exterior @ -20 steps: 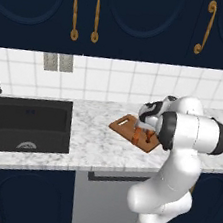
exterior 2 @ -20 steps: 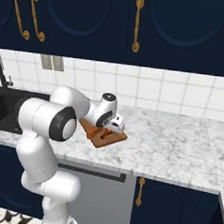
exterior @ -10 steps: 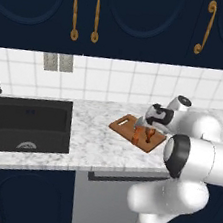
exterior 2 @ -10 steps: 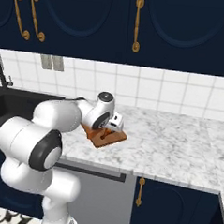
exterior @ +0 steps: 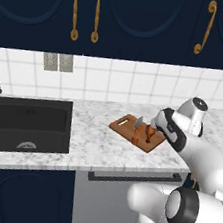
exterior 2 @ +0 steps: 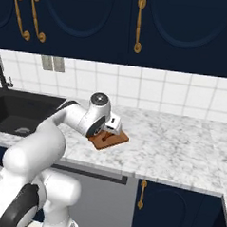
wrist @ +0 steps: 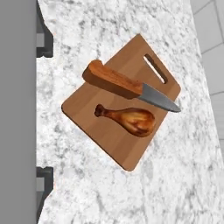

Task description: Pick up the knife from the drawer and place it on the cutting board. Then place the meat from the plate to the cutting board.

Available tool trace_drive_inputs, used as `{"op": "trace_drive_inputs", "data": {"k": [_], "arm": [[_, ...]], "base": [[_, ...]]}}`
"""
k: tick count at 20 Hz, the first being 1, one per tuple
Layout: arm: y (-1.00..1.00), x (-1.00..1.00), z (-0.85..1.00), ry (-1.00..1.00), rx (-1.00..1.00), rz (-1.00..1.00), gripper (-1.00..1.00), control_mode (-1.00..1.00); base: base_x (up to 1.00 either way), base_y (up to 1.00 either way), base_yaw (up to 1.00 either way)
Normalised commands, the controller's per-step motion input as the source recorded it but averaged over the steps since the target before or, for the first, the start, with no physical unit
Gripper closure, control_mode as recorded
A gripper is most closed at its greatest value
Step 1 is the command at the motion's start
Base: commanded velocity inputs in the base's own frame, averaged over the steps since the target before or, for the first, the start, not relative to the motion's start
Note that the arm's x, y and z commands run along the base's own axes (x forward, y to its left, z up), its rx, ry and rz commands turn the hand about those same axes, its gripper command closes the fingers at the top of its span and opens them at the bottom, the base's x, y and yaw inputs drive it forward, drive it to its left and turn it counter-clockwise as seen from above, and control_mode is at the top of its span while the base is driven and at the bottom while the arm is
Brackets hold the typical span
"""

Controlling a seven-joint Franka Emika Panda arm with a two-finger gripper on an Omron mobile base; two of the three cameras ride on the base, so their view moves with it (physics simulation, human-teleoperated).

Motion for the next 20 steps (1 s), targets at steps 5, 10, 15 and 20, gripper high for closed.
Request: {"op": "trace_drive_inputs", "data": {"k": [5, 10, 15, 20], "arm": [[-0.06, -0.77, 0.66, -0.1, -0.01, 0.0, -1.0, -1.0], [-0.06, -0.8, 0.67, -0.1, -0.01, 0.0, -1.0, -1.0], [-0.1, -0.94, 0.61, -0.11, -0.01, 0.0, -1.0, -1.0], [-0.1, -0.98, 0.61, -0.13, -0.01, 0.0, -1.0, -1.0]], "base": [[0.0, 0.0, 0.0], [0.0, 0.0, 0.0], [0.0, 0.0, 0.0], [0.0, 0.0, 0.0]]}}
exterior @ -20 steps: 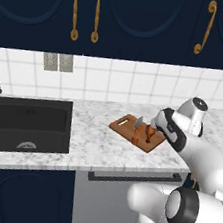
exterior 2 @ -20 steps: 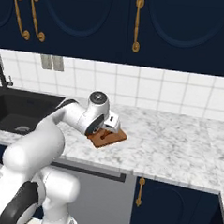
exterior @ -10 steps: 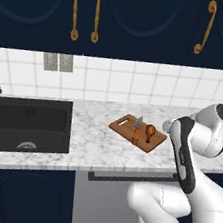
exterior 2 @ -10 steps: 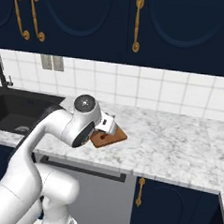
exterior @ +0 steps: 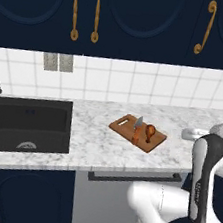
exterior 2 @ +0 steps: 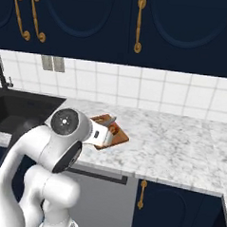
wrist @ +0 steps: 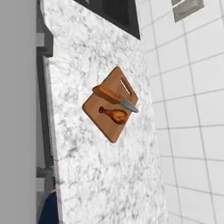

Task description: Pick up the knife from the drawer and place it on the cutting board. Then place the meat from the plate to the cutting board.

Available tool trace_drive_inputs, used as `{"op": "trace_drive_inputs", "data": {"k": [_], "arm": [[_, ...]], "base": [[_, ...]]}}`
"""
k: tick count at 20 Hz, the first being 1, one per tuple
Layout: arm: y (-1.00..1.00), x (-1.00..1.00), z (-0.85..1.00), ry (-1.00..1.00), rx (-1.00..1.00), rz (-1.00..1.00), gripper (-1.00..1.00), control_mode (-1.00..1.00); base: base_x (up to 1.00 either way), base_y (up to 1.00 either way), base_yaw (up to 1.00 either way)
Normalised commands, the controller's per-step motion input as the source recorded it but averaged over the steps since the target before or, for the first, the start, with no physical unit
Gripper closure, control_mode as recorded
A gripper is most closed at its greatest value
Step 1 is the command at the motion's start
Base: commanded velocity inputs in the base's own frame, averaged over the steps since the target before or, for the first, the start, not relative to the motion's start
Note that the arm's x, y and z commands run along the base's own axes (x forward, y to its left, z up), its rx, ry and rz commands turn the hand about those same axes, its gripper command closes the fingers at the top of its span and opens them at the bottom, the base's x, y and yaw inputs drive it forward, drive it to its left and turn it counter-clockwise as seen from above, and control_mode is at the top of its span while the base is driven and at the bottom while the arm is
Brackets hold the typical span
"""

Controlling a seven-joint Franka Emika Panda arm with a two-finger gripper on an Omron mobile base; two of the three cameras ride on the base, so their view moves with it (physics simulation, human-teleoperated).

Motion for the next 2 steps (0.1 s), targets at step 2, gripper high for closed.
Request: {"op": "trace_drive_inputs", "data": {"k": [2], "arm": [[-0.09, -0.95, 0.61, -0.12, -0.02, 0.0, -1.0, -1.0]], "base": [[0.0, 0.0, 0.0]]}}
